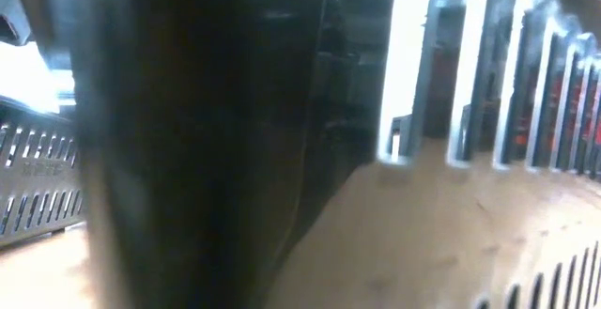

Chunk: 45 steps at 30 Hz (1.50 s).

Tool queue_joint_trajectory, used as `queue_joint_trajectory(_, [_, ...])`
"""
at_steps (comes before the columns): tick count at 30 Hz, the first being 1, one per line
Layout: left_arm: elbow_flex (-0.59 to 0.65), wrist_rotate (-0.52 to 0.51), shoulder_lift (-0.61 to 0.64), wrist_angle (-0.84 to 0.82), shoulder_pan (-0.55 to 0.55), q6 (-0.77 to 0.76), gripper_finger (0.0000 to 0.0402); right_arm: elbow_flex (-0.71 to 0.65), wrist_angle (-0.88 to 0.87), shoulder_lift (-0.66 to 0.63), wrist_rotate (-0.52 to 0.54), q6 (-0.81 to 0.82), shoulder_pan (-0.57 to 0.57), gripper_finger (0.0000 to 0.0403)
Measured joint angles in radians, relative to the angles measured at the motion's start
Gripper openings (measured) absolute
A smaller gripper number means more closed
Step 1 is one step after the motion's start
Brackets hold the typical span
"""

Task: Stack baskets by color
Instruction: Stack the left black bin on the middle black bin

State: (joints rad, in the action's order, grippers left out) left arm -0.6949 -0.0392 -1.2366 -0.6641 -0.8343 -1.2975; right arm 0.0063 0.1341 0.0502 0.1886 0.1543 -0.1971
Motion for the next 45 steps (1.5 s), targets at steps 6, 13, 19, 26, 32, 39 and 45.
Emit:
queue_joint_trajectory(6, [0.0, -0.001, -0.083, 0.035, -0.006, 0.057, 0.0188, 0.0, 0.001, 0.0, 0.0, 0.0, 0.0, 0.0022])
queue_joint_trajectory(13, [0.0, 0.007, -0.136, 0.038, -0.006, 0.049, 0.0187, 0.0, 0.004, 0.0, 0.0, 0.0, 0.0, 0.0022])
queue_joint_trajectory(19, [0.0, 0.064, -0.184, 0.044, -0.006, 0.046, 0.0159, 0.0, 0.004, 0.0, 0.0, 0.0, 0.0, 0.0022])
queue_joint_trajectory(26, [0.001, 0.097, -0.198, 0.044, -0.005, 0.045, 0.0069, 0.0, 0.004, 0.0, 0.0, 0.0, 0.0, 0.0022])
queue_joint_trajectory(32, [0.001, 0.183, -0.19, 0.032, -0.005, 0.05, 0.0009, 0.0, 0.006, 0.0, 0.0, 0.0, 0.0, 0.0022])
queue_joint_trajectory(39, [0.001, 0.241, -0.066, 0.023, -0.008, 0.025, 0.0005, 0.0, 0.006, 0.0, 0.0, 0.0, 0.0, 0.0022])
queue_joint_trajectory(45, [0.001, 0.238, 0.066, 0.025, -0.008, -0.049, 0.0004, 0.0, 0.006, 0.0, 0.0, 0.0, 0.0, 0.0022])
